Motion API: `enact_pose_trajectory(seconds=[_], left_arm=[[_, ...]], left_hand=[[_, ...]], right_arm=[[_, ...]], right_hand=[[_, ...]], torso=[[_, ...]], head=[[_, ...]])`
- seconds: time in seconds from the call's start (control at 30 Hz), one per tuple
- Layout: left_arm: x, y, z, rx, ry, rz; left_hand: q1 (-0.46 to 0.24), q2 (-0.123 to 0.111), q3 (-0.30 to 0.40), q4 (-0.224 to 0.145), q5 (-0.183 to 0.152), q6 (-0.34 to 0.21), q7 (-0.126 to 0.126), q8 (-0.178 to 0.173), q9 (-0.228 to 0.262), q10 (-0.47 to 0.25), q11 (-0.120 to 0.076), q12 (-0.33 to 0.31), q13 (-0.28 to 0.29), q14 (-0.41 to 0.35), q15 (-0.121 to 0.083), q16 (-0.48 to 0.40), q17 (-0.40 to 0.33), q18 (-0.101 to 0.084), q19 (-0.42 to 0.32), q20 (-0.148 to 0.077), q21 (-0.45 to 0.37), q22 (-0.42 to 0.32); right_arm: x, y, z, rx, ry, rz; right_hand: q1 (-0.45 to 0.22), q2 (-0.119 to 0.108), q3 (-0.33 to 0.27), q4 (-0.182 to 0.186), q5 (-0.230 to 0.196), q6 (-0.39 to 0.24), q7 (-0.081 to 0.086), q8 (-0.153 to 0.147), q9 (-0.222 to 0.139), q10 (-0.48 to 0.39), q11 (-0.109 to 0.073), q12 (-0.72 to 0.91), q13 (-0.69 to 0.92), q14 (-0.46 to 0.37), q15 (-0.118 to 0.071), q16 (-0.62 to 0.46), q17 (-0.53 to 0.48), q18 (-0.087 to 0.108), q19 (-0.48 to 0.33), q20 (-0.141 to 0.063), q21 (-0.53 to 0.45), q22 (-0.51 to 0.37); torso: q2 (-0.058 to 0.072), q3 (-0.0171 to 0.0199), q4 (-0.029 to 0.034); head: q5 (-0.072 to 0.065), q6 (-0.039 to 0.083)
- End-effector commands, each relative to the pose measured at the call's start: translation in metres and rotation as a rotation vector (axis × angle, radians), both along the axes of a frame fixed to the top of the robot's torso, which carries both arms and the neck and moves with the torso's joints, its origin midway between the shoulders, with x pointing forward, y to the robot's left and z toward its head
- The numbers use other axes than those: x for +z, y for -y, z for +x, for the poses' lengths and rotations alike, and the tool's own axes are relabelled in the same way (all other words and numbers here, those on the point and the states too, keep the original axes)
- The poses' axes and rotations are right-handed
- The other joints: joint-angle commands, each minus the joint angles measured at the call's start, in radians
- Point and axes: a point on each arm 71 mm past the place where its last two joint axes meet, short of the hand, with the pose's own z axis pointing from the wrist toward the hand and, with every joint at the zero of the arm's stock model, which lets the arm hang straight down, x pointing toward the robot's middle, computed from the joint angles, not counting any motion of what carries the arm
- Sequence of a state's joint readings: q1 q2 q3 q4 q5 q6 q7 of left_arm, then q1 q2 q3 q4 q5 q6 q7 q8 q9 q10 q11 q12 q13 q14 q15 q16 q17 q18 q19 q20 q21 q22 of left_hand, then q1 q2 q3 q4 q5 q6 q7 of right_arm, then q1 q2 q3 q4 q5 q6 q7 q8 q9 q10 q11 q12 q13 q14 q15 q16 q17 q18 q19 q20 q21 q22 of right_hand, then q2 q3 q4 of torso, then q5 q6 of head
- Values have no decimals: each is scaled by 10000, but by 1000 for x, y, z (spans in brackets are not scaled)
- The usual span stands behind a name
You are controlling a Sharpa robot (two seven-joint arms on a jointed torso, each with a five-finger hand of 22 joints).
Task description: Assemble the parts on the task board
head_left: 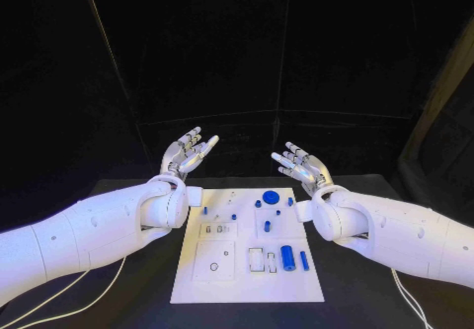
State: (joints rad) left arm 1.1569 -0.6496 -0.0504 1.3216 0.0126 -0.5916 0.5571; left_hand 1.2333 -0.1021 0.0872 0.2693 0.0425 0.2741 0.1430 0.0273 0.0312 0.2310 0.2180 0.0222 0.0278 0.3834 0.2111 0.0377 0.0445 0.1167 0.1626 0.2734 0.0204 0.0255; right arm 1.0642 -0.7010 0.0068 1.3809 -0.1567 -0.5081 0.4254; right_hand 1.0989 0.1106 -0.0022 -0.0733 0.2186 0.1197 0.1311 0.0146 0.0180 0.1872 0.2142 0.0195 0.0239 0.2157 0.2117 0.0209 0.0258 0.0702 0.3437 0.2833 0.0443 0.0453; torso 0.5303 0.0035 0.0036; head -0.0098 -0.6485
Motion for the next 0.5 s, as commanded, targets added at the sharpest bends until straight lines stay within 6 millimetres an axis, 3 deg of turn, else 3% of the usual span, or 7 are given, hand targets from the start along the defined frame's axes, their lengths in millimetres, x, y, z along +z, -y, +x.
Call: enact_pose_trajectory(seconds=[0.03, 0.1, 0.2, 0.3, 0.33, 0.4, 0.5], left_arm=[[5, 4, 0, -630, 570, -386], [5, 4, 0, -630, 570, -386], [5, 4, 0, -630, 570, -386], [5, 4, 0, -630, 570, -386], [0, -19, -2, -466, 395, -419], [0, -22, -3, -506, 350, -407], [1, -25, -6, -704, 319, -333]], left_hand=[[475, 11, -44, 140, 69, 187, 1154, 63, 30, 175, 75, 78, 28, 343, 65, 96, 48, 259, 113, 167, 97, 38], [513, 101, -149, 119, 67, 288, 1174, 82, 43, 300, 94, 95, 42, 639, 65, 151, 86, 264, 232, 171, 135, 61], [590, 235, -234, 58, 61, 559, 1181, 133, 77, 621, 106, 147, 76, 1430, 62, 333, 190, 295, 580, 161, 244, 124], [725, 383, -337, -100, 72, 1200, 1232, 252, 144, 1428, 175, 271, 146, 2897, 46, 716, 368, 319, 1435, 176, 524, 270], [759, 422, -391, -167, 75, 1692, 1339, 359, 200, 2264, 231, 448, 234, 3608, 49, 982, 467, 344, 2600, 204, 922, 481], [808, 507, -467, -309, 77, 3027, 1398, 678, 353, 4397, 234, 941, 442, 4380, -35, 1280, 552, 455, 4905, 207, 1792, 893], [868, 574, -550, -521, 80, 4680, 1268, 1106, 522, 5953, 15, 1395, 543, 5596, -395, 1783, 731, 701, 6199, 87, 2415, 1109]], right_arm=[[-1, -13, 1, 2139, -9, -492], [-2, -14, 3, 2428, -34, -620], [-3, -15, 5, 2650, -58, -724], [-3, -15, 5, 2768, -72, -781], [-2, 13, 16, 1739, 1346, -2906], [-1, 16, 16, 1581, 1600, -3265], [1, 19, 16, 1424, 1921, -3781]], right_hand=[[971, 67, 98, -421, 86, 715, 1439, 140, 91, 893, 278, 172, 97, 1375, 190, 251, 130, 259, 1437, 78, 423, 218], [1350, 116, 214, -659, 18, 1799, 1410, 364, 229, 2451, 288, 473, 252, 3468, 107, 699, 321, 580, 2881, 55, 901, 444], [1686, 111, 328, -907, -37, 3304, 1264, 686, 394, 4810, 276, 964, 429, 5863, -42, 1180, 459, 849, 3716, 46, 1303, 570], [1926, 110, 427, -1111, -91, 4826, 1195, 987, 521, 6464, 10, 1282, 469, 6837, -299, 1301, 426, 1087, 4281, 33, 1557, 609], [1984, 114, 465, -1171, -98, 5310, 1162, 1070, 550, 6733, -64, 1318, 451, 7118, -376, 1325, 417, 1129, 4454, 6, 1627, 613], [2034, 117, 553, -1274, -71, 6461, 1069, 1262, 613, 7323, -223, 1388, 416, 7705, -541, 1379, 401, 1152, 4898, -133, 1809, 636], [1996, 78, 846, -1503, -66, 7518, 897, 1276, 554, 8132, -421, 1274, 376, 8483, -799, 1297, 379, 1143, 5474, -373, 1984, 601]], torso=[[-4, 2, 1], [-4, 2, 1], [-4, 2, 1], [-4, 2, 1], [128, 4, 6], [158, 5, -4], [240, 9, -14]], head=[[2, -1], [2, -1], [2, -1], [2, -1], [-7, -29], [5, -14], [20, 10]])
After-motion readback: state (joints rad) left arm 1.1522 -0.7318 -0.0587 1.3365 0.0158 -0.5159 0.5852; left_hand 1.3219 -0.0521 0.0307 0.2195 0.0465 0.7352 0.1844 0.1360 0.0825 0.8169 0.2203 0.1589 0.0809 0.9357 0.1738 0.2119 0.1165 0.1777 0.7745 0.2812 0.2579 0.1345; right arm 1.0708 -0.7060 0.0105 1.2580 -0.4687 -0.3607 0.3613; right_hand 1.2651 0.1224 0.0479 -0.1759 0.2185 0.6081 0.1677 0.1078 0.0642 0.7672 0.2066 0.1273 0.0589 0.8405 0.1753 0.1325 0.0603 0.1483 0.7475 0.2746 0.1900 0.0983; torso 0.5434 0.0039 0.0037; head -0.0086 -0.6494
